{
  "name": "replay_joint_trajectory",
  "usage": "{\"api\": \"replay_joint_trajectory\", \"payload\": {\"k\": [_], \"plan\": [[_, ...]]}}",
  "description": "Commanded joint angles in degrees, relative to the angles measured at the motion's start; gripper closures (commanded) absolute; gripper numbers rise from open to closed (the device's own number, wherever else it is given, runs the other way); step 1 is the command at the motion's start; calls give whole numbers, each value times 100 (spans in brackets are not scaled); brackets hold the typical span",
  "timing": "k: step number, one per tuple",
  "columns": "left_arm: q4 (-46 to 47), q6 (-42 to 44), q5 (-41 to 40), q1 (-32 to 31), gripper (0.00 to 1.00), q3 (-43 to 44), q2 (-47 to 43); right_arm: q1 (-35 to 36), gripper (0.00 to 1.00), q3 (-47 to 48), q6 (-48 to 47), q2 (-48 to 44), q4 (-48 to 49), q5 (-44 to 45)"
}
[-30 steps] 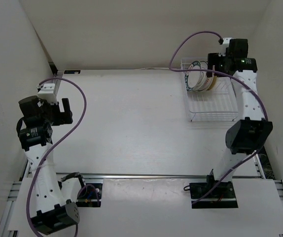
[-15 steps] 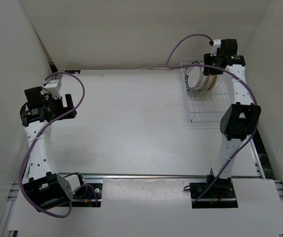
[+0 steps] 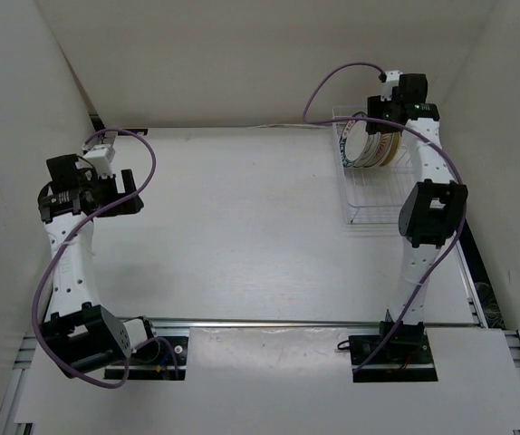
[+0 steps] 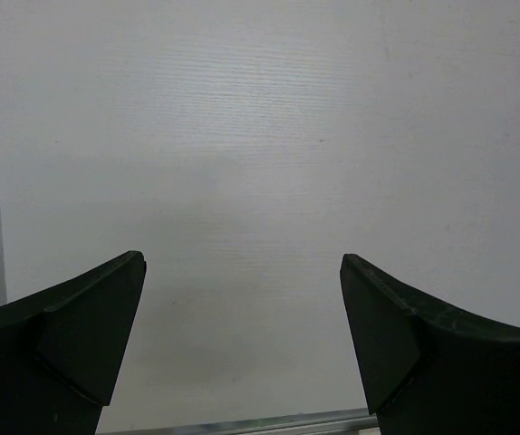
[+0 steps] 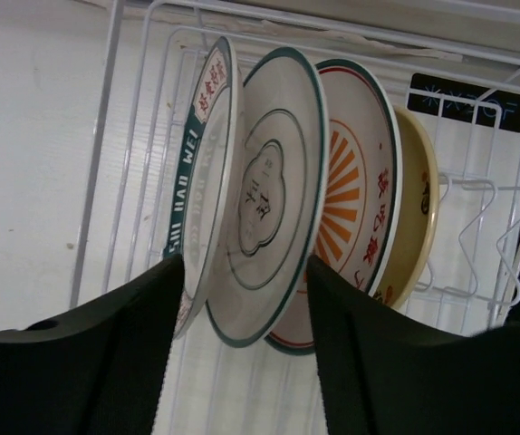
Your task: Unload the plates from the dish rack
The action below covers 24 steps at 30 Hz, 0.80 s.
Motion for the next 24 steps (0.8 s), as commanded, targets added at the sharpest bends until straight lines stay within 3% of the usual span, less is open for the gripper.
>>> {"api": "replay_joint_trajectory", "payload": {"k": [1,5,9,11,13,16,17,20,24], "plan": [[38,-35,249,31,0,190,50,18,42,320,47,110,423,-130],[38,-35,302,31,0,243,104,149,50,-13,-76,49,765,256],[38,-35,355,31,0,243,165,202,50,-173,-76,-30,968,361],[38,-35,355,31,0,190,165,202,42,-173,-7,-30,1020,642],[38,17,355,31,0,190,165,255,21,-173,46,-30,1074,994],[38,17,355,31,0,190,165,255,17,-305,47,-153,1135,1179],[38,17,355,31,0,190,165,255,11,-305,47,-205,1187,1240],[38,17,408,31,0,137,165,255,11,-305,47,-337,1188,1303],[38,17,469,31,0,137,165,316,19,-357,47,-461,1188,1232]]}}
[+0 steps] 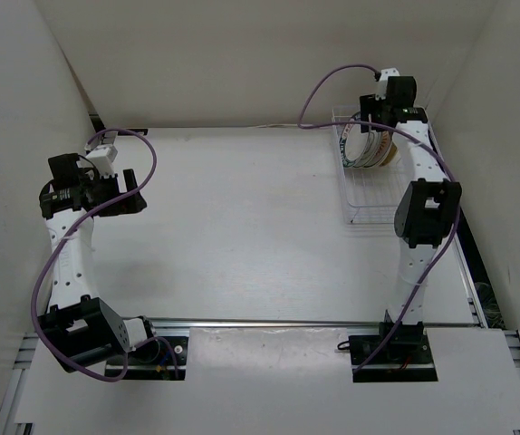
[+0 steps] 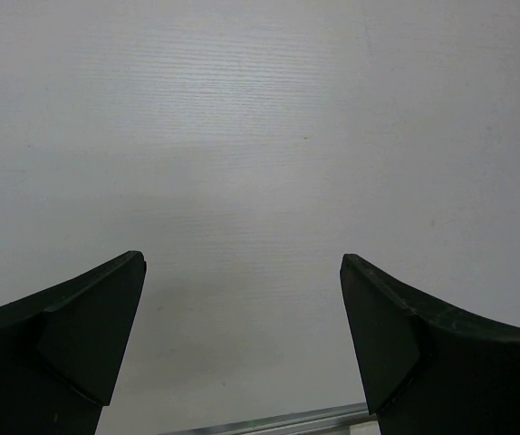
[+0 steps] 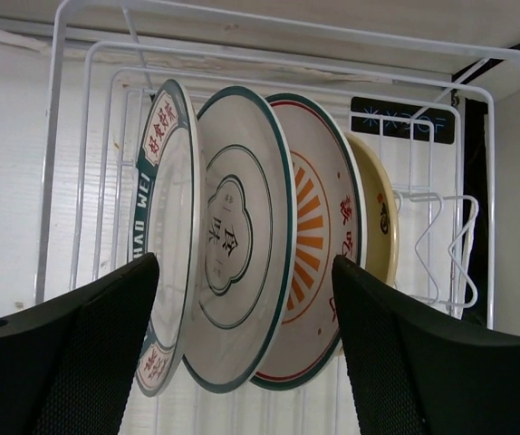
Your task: Unload the plates from the dish rack
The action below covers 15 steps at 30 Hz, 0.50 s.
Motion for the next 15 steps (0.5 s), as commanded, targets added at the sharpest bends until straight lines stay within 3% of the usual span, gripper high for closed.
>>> {"api": "replay_joint_trajectory", "payload": {"k": [1,9,12,15], "plan": [[38,28,207,31,0,131,-58,43,20,6,47,-579,316,89],[90,28,207,31,0,131,-58,333,24,-627,-137,-1071,703,265],[91,28,207,31,0,78,-58,333,40,-680,-138,-1071,650,64],[91,28,207,31,0,78,-58,333,46,-628,-138,-923,597,63]]}}
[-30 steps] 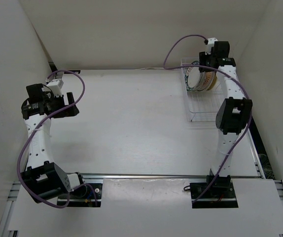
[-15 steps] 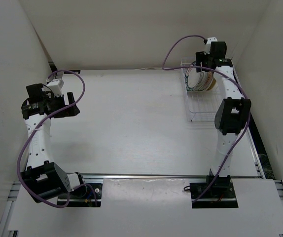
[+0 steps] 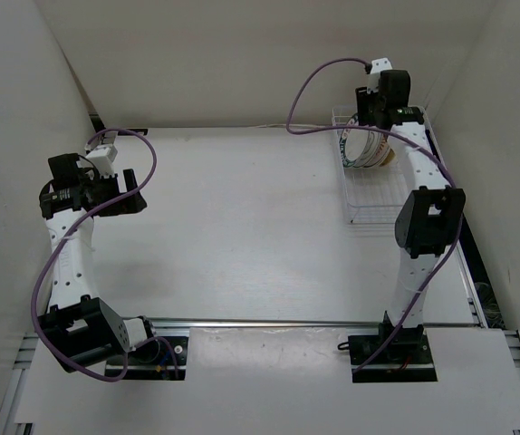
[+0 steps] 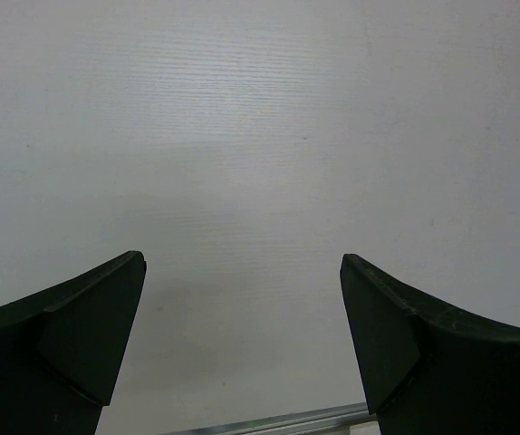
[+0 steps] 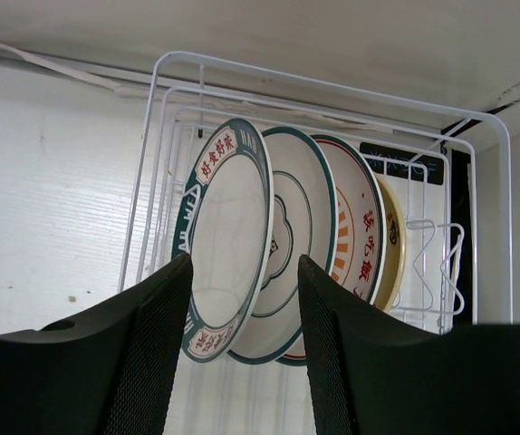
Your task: Unload the plates from the dish rack
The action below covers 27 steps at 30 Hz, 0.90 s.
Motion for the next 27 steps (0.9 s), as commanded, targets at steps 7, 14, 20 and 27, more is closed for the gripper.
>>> {"api": "replay_joint_trajectory", "payload": {"k": [7,14,20,27], "plan": [[89,28,132,31,0,23,-58,-54,46,88,-59,152,221,63],[89,81,79,31,0,-30,-58,-54,47,141,-60,416,221,63],[89,133,27,31,0,-30,-5,-106,48,88,72,618,221,63],[89,134,-26,31,0,-30,101,-106,74,88,72,671,274,-156]]}}
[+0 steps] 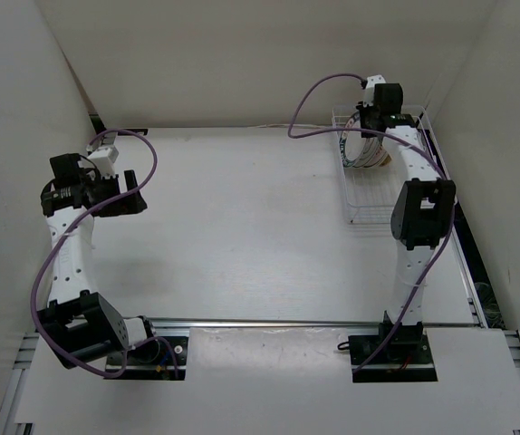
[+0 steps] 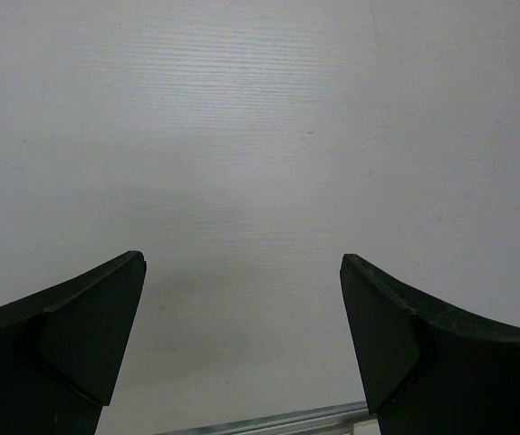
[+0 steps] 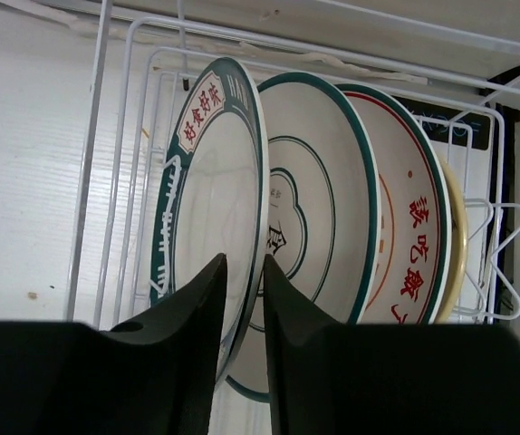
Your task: Unload the plates from the dish rack
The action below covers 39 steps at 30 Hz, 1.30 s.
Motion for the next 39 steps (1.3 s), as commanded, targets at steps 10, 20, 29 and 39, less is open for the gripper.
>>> {"api": "replay_joint_trajectory", "payload": {"k": [10,20,29,39], "plan": [[32,66,5,31,0,172,-61,-36,100,112,318,-474,74,-177],[32,-92,-22,31,0,111,-553,122,100,218,56,-1187,347,1431],[32,-163,-22,31,0,5,-1037,596,100,165,-411,-1932,120,2155],[-1039,556,2779,31,0,1226,-537,711,100,-187,905,-2673,-1823,-3512]]}}
